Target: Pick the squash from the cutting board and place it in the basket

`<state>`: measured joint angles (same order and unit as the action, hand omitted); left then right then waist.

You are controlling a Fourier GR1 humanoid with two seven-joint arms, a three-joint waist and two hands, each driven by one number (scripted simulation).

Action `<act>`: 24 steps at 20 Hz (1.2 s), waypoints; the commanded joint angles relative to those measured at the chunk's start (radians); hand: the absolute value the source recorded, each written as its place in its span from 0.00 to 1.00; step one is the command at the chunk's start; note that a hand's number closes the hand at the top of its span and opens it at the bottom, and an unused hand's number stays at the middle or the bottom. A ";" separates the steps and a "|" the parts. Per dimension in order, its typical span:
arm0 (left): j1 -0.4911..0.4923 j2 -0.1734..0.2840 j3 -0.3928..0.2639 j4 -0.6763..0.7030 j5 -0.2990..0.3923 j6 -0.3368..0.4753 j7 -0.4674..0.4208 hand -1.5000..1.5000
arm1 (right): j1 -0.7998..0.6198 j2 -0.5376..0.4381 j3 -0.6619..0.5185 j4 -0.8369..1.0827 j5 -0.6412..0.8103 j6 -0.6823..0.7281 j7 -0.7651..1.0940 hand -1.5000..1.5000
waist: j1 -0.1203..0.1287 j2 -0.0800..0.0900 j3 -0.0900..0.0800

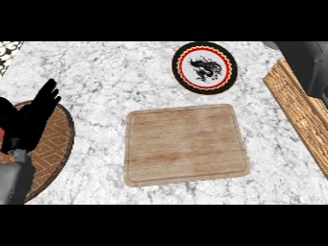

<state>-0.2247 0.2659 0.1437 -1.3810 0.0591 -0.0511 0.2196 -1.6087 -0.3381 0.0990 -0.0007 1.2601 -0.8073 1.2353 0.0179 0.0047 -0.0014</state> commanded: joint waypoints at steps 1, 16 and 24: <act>-0.019 0.018 0.019 0.027 0.005 -0.007 0.007 0.50 | 0.044 -0.041 -0.008 -0.012 -0.012 -0.028 0.139 1.00 | -0.008 0.001 0.001; -0.050 0.023 0.038 -0.021 0.017 0.010 0.081 0.50 | 0.336 -0.101 -0.075 -0.146 -0.090 -0.188 -0.037 1.00 | -0.029 -0.007 0.002; 0.027 0.017 0.028 -0.073 0.020 -0.012 0.055 0.50 | 0.423 -0.174 -0.100 -0.149 -0.080 -0.266 0.033 0.00 | -0.022 -0.010 0.001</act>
<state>-0.2014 0.2674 0.1647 -1.4169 0.0648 -0.0496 0.2464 -1.2299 -0.4971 0.0134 -0.1221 1.1880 -1.0069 1.1463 -0.0082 -0.0042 -0.0007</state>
